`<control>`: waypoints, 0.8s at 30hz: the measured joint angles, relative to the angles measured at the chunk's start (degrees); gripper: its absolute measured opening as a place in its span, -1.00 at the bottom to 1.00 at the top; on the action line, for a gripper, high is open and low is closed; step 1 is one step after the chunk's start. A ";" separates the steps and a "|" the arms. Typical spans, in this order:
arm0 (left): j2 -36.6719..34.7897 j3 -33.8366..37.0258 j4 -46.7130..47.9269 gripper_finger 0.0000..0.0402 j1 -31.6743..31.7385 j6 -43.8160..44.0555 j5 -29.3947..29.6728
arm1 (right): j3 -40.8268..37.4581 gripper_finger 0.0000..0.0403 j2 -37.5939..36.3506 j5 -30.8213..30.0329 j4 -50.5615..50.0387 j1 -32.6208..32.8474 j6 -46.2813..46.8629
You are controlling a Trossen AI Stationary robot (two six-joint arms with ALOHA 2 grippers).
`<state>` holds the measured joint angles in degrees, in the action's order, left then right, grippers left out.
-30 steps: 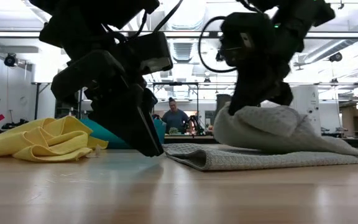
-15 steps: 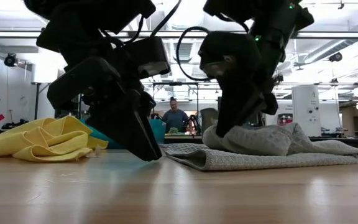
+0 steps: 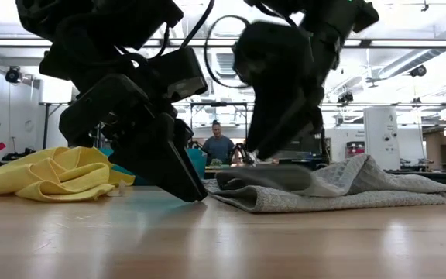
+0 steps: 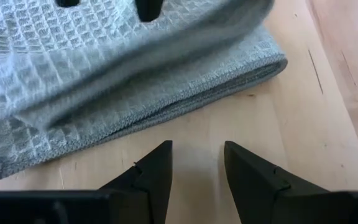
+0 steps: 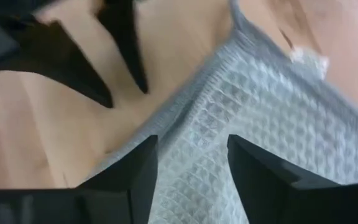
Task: Fold microfiber towels
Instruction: Fold the gray microfiber towel
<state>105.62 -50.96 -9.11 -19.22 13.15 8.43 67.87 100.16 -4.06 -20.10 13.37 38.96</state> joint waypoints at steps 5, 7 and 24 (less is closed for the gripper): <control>0.00 0.00 0.10 -0.35 -0.08 0.02 -0.02 | 2.34 0.00 -0.55 0.02 -2.38 0.92 -7.45; -0.10 0.00 0.32 -0.35 -0.32 0.19 0.00 | 2.80 0.01 -1.21 -0.01 -4.94 1.57 -10.75; -3.89 -3.24 3.68 -0.35 -1.22 -16.53 14.82 | -2.48 0.01 -2.60 -2.66 -6.07 8.13 -21.98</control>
<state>101.73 -54.20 -5.43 -20.45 -3.38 23.25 65.39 97.56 -6.72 -26.17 21.50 16.97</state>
